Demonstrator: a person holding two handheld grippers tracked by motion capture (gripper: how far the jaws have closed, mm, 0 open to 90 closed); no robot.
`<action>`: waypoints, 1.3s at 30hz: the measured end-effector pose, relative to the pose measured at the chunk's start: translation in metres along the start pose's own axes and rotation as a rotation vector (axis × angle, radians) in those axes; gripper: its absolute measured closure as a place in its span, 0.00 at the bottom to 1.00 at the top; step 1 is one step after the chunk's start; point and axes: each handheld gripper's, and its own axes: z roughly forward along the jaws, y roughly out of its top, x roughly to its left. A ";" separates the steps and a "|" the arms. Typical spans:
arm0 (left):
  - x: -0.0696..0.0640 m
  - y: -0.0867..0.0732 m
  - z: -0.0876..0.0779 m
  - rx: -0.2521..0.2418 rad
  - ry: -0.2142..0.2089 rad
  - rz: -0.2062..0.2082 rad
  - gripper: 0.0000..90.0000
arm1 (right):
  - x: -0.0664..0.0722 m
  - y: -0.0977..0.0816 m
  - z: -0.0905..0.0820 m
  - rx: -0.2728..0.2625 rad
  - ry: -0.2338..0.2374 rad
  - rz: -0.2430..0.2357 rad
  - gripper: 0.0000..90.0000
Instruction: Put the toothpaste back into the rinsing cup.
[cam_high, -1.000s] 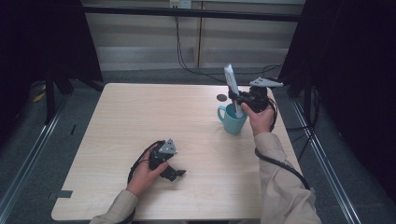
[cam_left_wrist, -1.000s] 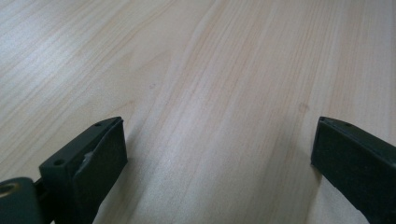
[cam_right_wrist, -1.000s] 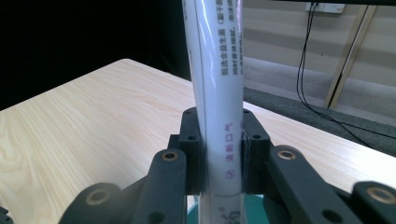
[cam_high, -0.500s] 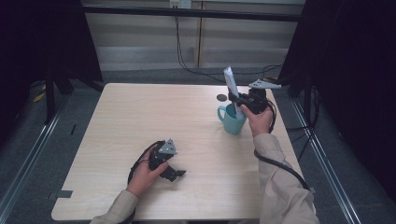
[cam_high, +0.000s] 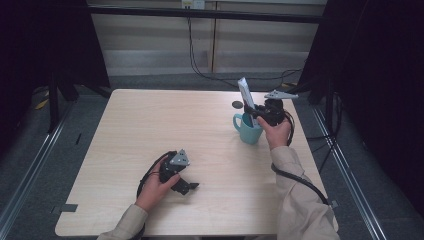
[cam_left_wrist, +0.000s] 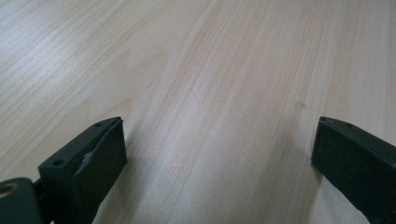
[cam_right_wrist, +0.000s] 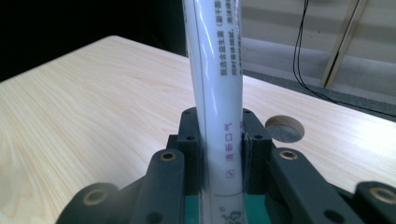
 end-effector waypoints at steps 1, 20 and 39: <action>0.000 0.000 0.000 0.000 0.000 0.000 0.03 | 0.000 -0.001 0.001 0.005 0.002 -0.001 0.82; -0.001 0.000 0.000 -0.003 -0.003 0.000 0.03 | -0.003 -0.010 -0.001 0.058 -0.009 -0.007 0.77; -0.001 0.000 0.000 -0.001 -0.001 0.002 0.03 | 0.002 -0.004 -0.018 0.073 -0.002 -0.005 0.56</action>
